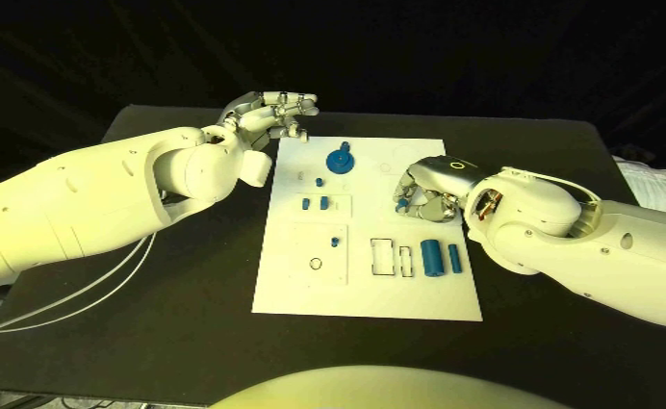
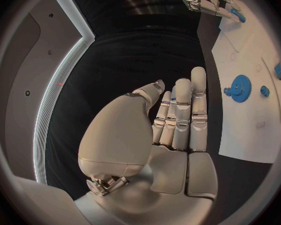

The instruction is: Assemble the parts on the task board

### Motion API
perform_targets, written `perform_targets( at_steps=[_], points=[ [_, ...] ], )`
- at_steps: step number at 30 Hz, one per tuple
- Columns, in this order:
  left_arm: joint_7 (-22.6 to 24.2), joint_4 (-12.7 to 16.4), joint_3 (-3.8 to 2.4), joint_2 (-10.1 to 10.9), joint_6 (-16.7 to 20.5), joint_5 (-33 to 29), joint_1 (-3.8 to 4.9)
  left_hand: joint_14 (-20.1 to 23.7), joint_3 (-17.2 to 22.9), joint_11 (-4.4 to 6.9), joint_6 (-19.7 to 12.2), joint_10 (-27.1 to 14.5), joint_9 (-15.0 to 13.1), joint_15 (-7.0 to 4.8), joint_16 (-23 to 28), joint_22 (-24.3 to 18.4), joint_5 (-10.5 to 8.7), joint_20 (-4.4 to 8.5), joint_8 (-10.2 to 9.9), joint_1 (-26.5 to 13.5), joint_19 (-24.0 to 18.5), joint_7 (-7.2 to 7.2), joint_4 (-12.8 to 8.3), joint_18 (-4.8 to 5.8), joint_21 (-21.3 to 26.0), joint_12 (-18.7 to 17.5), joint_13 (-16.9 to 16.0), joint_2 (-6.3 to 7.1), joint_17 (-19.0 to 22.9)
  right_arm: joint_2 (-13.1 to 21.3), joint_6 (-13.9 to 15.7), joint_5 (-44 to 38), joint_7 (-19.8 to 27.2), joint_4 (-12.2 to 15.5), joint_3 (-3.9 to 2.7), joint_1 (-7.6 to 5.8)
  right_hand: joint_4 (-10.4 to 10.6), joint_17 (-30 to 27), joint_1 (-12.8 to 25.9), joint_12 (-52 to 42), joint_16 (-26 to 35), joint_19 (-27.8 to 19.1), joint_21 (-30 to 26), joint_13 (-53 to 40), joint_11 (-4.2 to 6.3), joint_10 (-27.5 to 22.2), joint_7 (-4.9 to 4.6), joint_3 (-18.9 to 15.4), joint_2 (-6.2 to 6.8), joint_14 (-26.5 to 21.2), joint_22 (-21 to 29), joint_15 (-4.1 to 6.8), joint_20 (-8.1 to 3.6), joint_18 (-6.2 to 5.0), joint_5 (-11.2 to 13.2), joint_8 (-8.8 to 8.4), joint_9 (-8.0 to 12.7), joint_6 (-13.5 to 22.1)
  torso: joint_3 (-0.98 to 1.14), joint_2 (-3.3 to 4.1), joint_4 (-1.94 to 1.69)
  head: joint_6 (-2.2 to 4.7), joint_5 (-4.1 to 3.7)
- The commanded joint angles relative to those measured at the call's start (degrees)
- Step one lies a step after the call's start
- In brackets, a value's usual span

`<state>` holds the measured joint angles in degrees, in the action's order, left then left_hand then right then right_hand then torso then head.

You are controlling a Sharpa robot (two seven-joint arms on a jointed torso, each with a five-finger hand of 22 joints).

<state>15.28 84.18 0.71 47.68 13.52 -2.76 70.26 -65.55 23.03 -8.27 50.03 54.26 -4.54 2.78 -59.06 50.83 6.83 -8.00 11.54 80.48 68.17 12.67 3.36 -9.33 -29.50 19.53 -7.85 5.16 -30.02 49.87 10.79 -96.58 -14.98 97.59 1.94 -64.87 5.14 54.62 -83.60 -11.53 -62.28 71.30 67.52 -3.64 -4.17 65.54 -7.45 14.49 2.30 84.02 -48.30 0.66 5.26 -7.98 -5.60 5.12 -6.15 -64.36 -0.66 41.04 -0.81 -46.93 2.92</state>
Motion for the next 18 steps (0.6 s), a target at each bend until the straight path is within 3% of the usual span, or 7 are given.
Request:
perform_targets(
  at_steps=[1,4,9,18],
  points=[
    [0.06,0.08,-0.04,-0.07,-1.3,0.28,0.01,0.37,-0.32,0.07,-0.53,-0.36,0.1,0.13,0.08,-0.05,0.22,-0.32,0.25,-0.45,-0.09,0.02,0.13,-1.08,0.36,0.26,-0.07,0.04,0.08,-0.07,-0.59,-2.64,-1.47,0.15,0.04,0.19,-0.77,2.23,-1.71,-0.73,-2.02,1.31,1.72,-0.47,0.88,2.29,0.54,1.68,-0.7,1.7,-2.66,0.77,-0.41,0.62,1.16,0.9,-0.5,-1.59,-0.01,-0.04,-0.02,-0.08,-0.01],
    [0.03,0.07,-0.04,-0.06,-1.35,0.41,0.01,0.38,-0.34,0.06,-0.56,-0.39,0.1,0.14,0.08,-0.06,0.22,-0.32,0.28,-0.46,-0.1,0.03,0.13,-1.08,0.37,0.28,-0.07,0.04,0.09,-0.04,-0.05,-3.52,-2.02,0.26,0.04,0.27,-2.0,3.15,-2.99,-0.52,-2.94,1.79,2.66,-0.48,1.15,3.34,0.53,3.82,-0.98,1.75,-3.94,1.03,-0.87,0.85,2.51,1.19,-0.78,-2.16,-0.02,-0.03,-0.03,-0.1,0.01],
    [0.01,0.06,-0.04,-0.05,-1.39,0.48,0.01,0.39,-0.35,0.06,-0.58,-0.41,0.1,0.14,0.08,-0.07,0.22,-0.33,0.29,-0.47,-0.1,0.03,0.14,-1.08,0.37,0.29,-0.07,0.04,0.1,-0.04,1.52,-4.04,-2.14,0.48,0.04,0.36,-3.09,3.73,-3.43,-0.1,-3.51,2.13,3.5,-0.46,1.15,3.96,0.37,5.92,-0.92,1.66,-5.13,1.01,-0.98,1.07,2.73,1.19,-0.97,-2.19,-0.01,-0.03,-0.04,-0.12,0.01],
    [-0.01,0.07,-0.03,-0.04,-1.47,0.59,0.01,0.39,-0.35,0.06,-0.58,-0.41,0.1,0.14,0.08,-0.07,0.22,-0.33,0.29,-0.47,-0.1,0.03,0.14,-1.08,0.37,0.29,-0.07,0.04,0.1,0.76,10.31,1.11,-0.41,1.75,0.02,0.45,-3.47,3.66,-2.0,0.87,-3.61,2.24,4.25,-0.37,0.92,3.87,0.16,7.94,-0.18,1.43,-6.03,0.83,-0.88,1.21,2.65,0.95,-1.15,-1.76,-0.03,-0.06,0.01,-0.12,-0.09]
  ],
)
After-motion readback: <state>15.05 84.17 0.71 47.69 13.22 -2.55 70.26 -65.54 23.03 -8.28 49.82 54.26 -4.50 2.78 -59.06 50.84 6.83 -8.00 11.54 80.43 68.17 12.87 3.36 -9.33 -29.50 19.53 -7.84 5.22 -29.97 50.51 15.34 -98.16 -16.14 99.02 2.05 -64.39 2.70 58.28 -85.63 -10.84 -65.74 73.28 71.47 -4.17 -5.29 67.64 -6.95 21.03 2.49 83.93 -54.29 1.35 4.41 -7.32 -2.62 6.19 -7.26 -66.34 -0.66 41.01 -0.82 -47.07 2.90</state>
